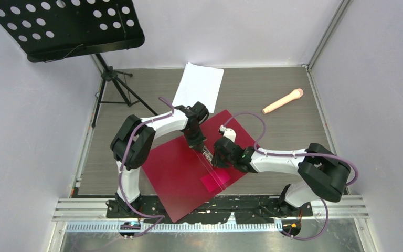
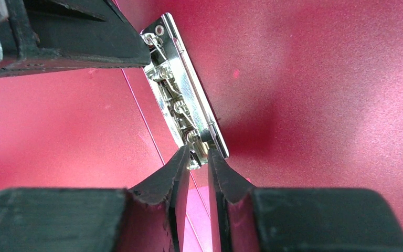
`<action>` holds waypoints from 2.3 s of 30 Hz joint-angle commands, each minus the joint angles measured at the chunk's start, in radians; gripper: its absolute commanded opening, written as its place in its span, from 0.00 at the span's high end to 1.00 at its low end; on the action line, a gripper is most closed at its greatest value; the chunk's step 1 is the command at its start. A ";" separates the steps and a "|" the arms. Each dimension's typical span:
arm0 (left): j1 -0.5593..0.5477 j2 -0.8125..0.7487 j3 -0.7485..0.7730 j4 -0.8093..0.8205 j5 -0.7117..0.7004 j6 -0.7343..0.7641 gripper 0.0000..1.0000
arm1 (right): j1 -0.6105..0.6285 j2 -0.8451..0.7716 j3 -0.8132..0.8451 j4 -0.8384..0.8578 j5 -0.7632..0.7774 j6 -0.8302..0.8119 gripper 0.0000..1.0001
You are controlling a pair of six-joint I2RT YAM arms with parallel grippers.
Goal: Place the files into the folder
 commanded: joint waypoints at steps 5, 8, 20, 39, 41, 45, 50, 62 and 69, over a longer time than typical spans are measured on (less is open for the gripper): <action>0.004 0.120 -0.090 -0.144 -0.176 0.045 1.00 | 0.039 0.045 0.035 -0.116 0.069 -0.016 0.79; 0.004 0.122 -0.089 -0.145 -0.176 0.044 1.00 | 0.056 0.046 0.039 -0.134 0.083 -0.018 0.79; 0.007 0.124 -0.087 -0.150 -0.174 0.036 1.00 | 0.111 0.077 0.038 -0.198 0.133 -0.010 0.79; 0.010 0.125 -0.091 -0.144 -0.170 0.040 1.00 | 0.118 -0.015 0.076 -0.139 0.126 -0.053 0.76; 0.010 0.125 -0.092 -0.144 -0.170 0.040 1.00 | 0.109 -0.034 0.079 -0.132 0.124 -0.060 0.76; 0.010 0.123 -0.092 -0.143 -0.170 0.041 1.00 | 0.100 -0.031 0.098 -0.137 0.133 -0.072 0.76; 0.009 0.124 -0.092 -0.144 -0.167 0.044 1.00 | 0.088 -0.002 0.111 -0.134 0.132 -0.083 0.76; 0.013 0.130 -0.089 -0.144 -0.166 0.045 1.00 | 0.087 0.040 0.127 -0.100 0.094 -0.093 0.76; 0.015 0.130 -0.089 -0.143 -0.165 0.044 1.00 | 0.087 0.062 0.129 -0.110 0.094 -0.089 0.79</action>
